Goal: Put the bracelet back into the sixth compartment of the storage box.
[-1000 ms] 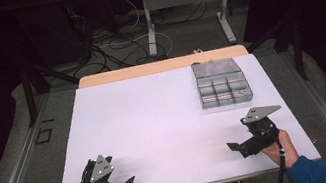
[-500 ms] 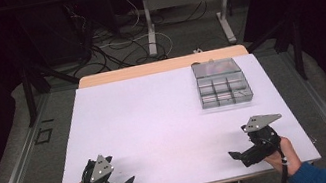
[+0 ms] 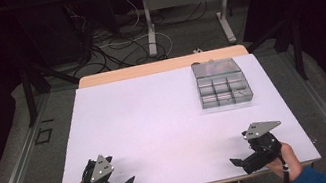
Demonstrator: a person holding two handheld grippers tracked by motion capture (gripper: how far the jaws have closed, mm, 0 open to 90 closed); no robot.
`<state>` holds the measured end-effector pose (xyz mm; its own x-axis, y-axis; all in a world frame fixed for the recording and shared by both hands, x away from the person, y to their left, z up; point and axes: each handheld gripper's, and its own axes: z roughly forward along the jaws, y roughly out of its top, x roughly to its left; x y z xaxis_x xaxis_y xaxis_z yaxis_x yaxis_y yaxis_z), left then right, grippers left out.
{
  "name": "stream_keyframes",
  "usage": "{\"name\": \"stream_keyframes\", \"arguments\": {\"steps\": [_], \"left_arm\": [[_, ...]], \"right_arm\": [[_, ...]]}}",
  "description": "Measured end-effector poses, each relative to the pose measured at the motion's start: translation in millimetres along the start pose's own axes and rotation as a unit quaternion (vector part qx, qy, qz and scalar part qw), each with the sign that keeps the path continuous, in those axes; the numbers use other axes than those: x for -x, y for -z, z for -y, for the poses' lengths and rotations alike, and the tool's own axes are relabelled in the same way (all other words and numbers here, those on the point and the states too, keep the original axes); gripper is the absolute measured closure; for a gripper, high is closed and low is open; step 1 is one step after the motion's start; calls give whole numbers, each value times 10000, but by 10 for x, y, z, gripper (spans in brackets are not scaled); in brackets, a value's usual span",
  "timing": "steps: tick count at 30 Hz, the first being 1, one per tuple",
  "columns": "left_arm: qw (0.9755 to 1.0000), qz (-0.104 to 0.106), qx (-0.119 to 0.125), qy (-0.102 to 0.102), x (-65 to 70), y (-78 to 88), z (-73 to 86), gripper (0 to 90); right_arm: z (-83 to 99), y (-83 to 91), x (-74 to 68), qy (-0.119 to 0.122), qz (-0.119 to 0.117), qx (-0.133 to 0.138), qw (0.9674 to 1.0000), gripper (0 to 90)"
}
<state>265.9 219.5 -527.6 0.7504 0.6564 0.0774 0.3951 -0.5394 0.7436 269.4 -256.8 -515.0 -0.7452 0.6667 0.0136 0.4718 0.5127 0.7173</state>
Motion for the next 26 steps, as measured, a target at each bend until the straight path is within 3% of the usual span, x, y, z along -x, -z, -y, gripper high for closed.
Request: {"name": "stream_keyframes", "arguments": {"steps": [26], "left_arm": [[9999, 73, -87, 2, -4, -8, -3, 0]], "right_arm": [[47, -55, -94, 270, -59, -120, 9995, 0]]}}
